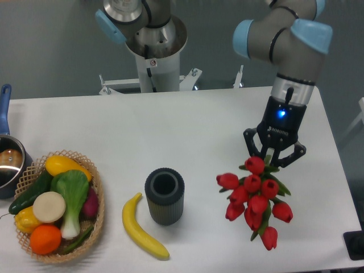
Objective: Pick up the flowers from the table
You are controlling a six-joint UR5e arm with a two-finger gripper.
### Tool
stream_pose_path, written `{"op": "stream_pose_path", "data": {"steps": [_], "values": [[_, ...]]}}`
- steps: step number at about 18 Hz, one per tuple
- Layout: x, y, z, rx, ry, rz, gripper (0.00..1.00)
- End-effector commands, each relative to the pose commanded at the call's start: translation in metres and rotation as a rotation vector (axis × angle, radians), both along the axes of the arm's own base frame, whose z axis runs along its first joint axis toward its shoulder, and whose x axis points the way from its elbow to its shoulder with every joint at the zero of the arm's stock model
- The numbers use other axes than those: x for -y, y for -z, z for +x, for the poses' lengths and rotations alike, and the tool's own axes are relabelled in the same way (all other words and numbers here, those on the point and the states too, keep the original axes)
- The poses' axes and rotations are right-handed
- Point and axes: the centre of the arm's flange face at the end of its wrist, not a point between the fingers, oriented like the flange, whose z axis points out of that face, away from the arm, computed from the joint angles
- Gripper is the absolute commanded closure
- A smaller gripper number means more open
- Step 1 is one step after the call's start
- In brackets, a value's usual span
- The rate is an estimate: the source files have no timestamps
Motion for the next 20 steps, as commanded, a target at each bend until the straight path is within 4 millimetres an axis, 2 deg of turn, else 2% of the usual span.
{"op": "stream_pose_path", "data": {"steps": [12,20], "values": [[0.010,-0.010,-0.003,0.017,-0.024,0.027,0.77],[0.014,-0.009,-0.004,0.021,-0.032,0.026,0.77]]}}
